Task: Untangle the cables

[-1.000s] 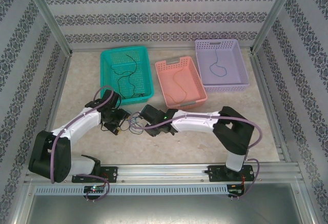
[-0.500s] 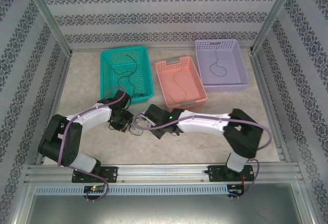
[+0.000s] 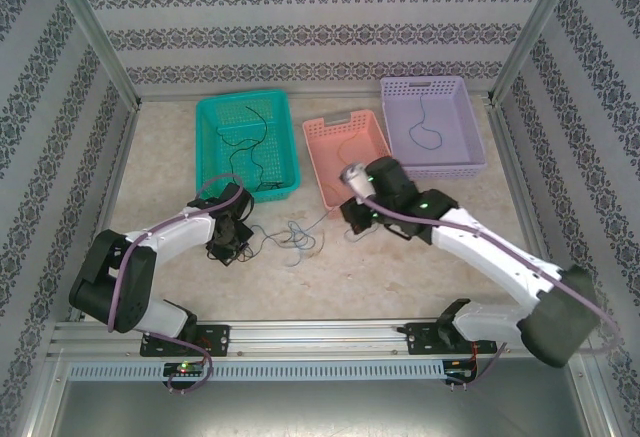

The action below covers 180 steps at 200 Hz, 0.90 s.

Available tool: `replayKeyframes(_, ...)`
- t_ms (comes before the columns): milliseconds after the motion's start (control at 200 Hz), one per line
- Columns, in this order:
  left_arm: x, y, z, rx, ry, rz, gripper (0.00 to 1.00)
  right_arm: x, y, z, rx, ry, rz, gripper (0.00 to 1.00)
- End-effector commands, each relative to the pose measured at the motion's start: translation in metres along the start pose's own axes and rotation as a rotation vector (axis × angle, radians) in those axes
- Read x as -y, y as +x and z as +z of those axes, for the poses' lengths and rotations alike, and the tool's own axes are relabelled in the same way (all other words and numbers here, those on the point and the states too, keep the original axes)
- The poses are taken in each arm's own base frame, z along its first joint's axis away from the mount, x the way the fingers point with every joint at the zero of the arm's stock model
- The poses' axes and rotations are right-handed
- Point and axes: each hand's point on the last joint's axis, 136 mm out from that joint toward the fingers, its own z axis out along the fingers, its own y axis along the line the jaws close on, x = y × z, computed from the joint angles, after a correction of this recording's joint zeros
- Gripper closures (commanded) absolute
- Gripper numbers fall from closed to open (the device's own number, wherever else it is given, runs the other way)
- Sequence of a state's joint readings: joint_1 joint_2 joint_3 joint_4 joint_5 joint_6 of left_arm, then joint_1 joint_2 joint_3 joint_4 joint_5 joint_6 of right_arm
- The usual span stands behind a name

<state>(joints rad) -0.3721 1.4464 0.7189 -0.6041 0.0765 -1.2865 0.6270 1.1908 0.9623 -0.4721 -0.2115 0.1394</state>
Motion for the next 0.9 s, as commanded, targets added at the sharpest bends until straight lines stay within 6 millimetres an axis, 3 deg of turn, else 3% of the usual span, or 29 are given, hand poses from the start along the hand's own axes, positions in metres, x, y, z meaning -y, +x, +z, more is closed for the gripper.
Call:
replayKeyframes(0,-0.026,-0.004,-0.002,0.038,-0.096,0.009,1.0,0.005,-0.022,-0.029,0.084,-0.043,0.07,1.0)
replayKeyframes(245,-0.026,-0.005,-0.003,0.042,-0.094,0.016,1.0,0.034,-0.061,-0.079,0.264,0.052,0.164,1.0)
replayKeyframes(500,-0.032,-0.005,-0.003,0.05,-0.109,0.025,1.0,0.076,-0.096,-0.162,0.556,0.237,0.304,1.0)
replayKeyframes(779,-0.036,-0.01,-0.003,0.057,-0.119,0.029,1.0,0.096,-0.126,-0.241,0.786,0.381,0.345,1.0)
replayKeyframes(894,-0.038,-0.01,-0.001,0.053,-0.124,0.028,1.0,0.091,-0.14,-0.255,0.827,0.364,0.328,1.0)
